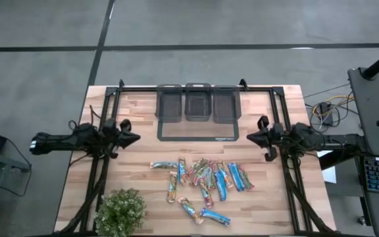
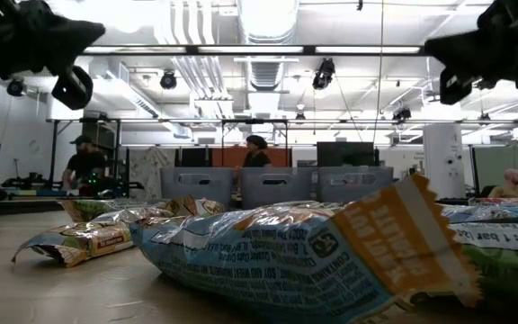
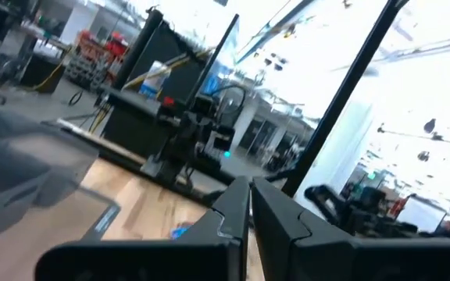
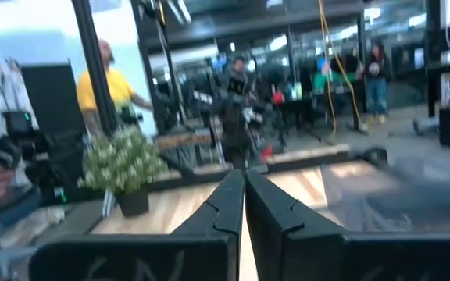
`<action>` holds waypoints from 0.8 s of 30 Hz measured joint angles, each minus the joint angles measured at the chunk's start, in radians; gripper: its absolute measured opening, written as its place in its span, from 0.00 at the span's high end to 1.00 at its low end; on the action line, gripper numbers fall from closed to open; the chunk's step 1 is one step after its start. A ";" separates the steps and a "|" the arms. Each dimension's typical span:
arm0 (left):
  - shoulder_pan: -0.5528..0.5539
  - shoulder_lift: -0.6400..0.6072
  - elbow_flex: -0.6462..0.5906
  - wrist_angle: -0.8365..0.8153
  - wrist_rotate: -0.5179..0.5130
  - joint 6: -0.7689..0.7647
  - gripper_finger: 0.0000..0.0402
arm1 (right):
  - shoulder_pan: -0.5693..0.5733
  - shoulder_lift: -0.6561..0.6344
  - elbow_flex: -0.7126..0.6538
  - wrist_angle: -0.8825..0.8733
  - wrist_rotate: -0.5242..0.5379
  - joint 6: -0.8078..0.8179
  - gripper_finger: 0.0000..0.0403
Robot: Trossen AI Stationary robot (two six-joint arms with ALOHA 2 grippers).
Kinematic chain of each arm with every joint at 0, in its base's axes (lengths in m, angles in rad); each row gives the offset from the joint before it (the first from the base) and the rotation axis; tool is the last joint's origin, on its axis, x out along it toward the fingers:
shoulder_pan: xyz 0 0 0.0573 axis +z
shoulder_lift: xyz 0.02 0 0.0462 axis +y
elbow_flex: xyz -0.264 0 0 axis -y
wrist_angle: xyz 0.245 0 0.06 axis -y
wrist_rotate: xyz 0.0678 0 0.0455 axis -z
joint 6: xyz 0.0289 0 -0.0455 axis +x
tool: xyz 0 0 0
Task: Pick and place Granola Bars by type
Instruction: Put the red granola bar into the left black bin
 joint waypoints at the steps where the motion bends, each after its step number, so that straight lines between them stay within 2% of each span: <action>1: 0.000 0.000 0.000 0.015 0.000 0.000 0.99 | 0.000 0.000 0.000 0.019 0.000 0.001 0.98; 11: 0.000 0.000 0.001 0.151 -0.046 -0.013 0.99 | 0.000 0.000 0.000 0.080 0.000 0.187 0.98; 15: 0.000 0.014 0.029 0.146 -0.060 -0.012 1.00 | 0.000 0.000 0.006 0.078 0.001 0.260 0.98; 24: 0.000 0.132 0.159 0.148 -0.060 0.042 1.00 | 0.000 0.015 0.148 0.046 0.025 0.253 0.98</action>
